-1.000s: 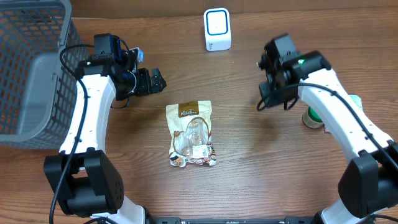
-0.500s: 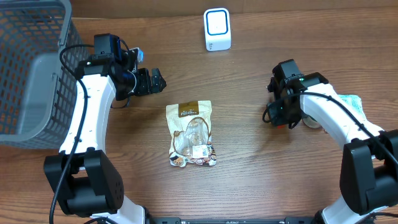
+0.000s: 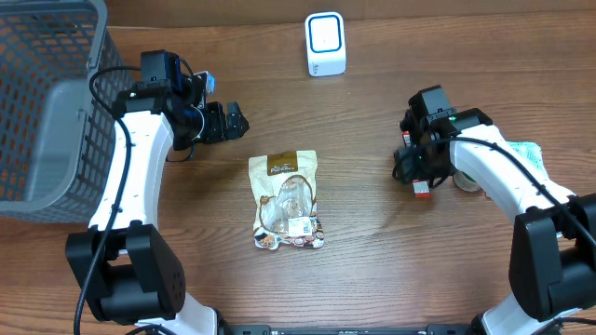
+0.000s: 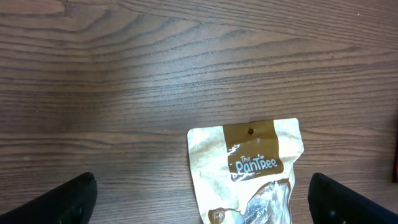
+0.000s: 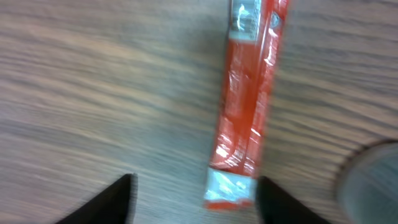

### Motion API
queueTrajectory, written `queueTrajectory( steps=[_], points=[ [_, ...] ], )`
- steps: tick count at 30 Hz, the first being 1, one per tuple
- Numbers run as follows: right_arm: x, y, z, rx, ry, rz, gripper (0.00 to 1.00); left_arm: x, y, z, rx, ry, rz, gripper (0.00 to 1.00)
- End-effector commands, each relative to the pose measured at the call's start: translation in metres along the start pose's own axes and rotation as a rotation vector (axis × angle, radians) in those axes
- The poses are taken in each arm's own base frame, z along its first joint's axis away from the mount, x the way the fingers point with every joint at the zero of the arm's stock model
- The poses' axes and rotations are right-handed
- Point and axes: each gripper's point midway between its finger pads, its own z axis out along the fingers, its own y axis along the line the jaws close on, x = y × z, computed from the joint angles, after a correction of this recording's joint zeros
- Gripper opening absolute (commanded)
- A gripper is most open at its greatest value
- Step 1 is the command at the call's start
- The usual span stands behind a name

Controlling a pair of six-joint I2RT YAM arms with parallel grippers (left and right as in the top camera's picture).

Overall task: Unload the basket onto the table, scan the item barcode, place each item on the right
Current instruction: 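Set the red stick down and open the right gripper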

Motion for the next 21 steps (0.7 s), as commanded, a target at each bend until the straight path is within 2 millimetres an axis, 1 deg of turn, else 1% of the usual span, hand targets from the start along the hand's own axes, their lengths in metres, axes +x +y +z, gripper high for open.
queueTrajectory(
  steps=[1,3,21],
  points=[
    [-0.0019,0.0357,-0.0042,-0.192,-0.004,0.040,1.00,-0.0064,-0.0042,-0.0115,0.001,-0.034,0.006,1.00],
    [-0.0010,0.0421,-0.0051,-0.221,0.000,0.035,1.00,-0.0064,-0.0044,-0.0114,0.001,-0.034,0.006,1.00],
    [-0.0012,0.0415,-0.0050,-0.218,-0.001,0.034,1.00,-0.0064,-0.0042,-0.0115,0.001,-0.034,0.006,1.00]
  ],
)
